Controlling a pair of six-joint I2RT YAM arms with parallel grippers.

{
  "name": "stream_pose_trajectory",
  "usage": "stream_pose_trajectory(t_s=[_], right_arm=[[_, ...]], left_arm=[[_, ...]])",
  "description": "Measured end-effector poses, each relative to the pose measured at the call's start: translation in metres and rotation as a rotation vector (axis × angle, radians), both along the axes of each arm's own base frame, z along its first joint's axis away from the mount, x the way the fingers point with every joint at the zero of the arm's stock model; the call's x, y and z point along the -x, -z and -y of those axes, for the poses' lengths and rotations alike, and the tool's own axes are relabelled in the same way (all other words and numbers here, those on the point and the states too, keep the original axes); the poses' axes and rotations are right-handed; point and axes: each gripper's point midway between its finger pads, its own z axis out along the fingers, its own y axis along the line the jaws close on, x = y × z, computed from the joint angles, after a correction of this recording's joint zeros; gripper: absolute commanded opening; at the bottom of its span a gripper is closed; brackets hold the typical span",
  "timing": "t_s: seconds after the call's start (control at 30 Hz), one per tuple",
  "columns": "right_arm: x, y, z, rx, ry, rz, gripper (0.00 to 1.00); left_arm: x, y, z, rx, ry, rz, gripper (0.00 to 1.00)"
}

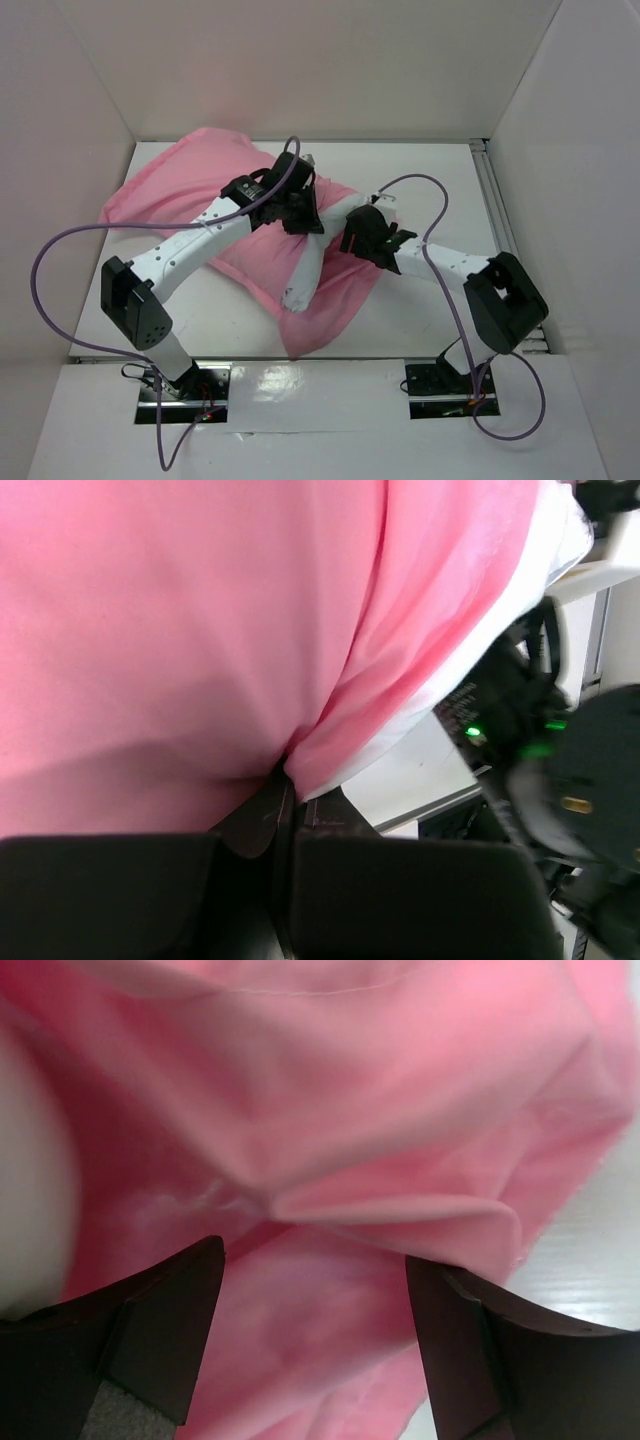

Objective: Put the pillow into the pillowcase

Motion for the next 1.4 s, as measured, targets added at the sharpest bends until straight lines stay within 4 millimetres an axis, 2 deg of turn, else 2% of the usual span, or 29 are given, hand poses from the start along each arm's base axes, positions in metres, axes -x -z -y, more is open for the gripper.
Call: stream_pose_trajectory(t_s=[0.13,0.23,0.27,0.4,0.43,0.6,0.77,0.9,1.07,1.2,1.33,1.4], right_arm=[[-0.009,0.023,0.002,0.071,0.069,-0.013,0.78],[-0.009,0.050,0.008,0.128,0.112,-0.050,0.61],[-0.008,0.055,0.010,0.139,0.122,-0.058,0.49],[-0.012,0.053,0.012,0.141,0.159,-0.036,0.22],[-0.012,0.051,0.011,0.136,0.163,-0.030,0.19],[-0.015,0.022,0.015,0.093,0.185,0.025,0.13],[-0.026,-0.012,0.039,0.040,0.236,0.083,0.00],[-0.028,-0.022,0.049,0.002,0.225,0.084,0.00],[-0.019,-0.034,0.045,-0.035,0.153,0.076,0.00],[-0.013,-0.069,0.043,-0.114,0.111,0.132,0.00],[-0.012,-0.105,0.041,-0.211,0.054,0.199,0.00],[-0.012,-0.114,0.037,-0.242,0.024,0.209,0.00]], left_arm=[[-0.005,-0.005,-0.004,0.004,-0.016,0.008,0.00],[-0.008,-0.017,-0.009,0.023,-0.030,0.030,0.00],[-0.008,-0.022,-0.011,0.031,-0.034,0.038,0.00],[-0.005,-0.036,-0.020,0.048,-0.047,0.060,0.00],[-0.006,-0.039,-0.022,0.052,-0.053,0.065,0.00],[-0.011,-0.046,-0.034,0.065,-0.082,0.078,0.00],[-0.005,-0.032,-0.045,0.051,-0.096,0.060,0.00],[-0.002,-0.021,-0.050,0.041,-0.104,0.046,0.00],[-0.004,-0.012,-0.051,0.023,-0.092,0.044,0.00],[-0.008,0.005,-0.046,-0.032,-0.037,0.045,0.00],[-0.009,0.031,-0.029,-0.099,0.062,0.032,0.00],[-0.006,0.041,-0.017,-0.124,0.112,0.035,0.00]])
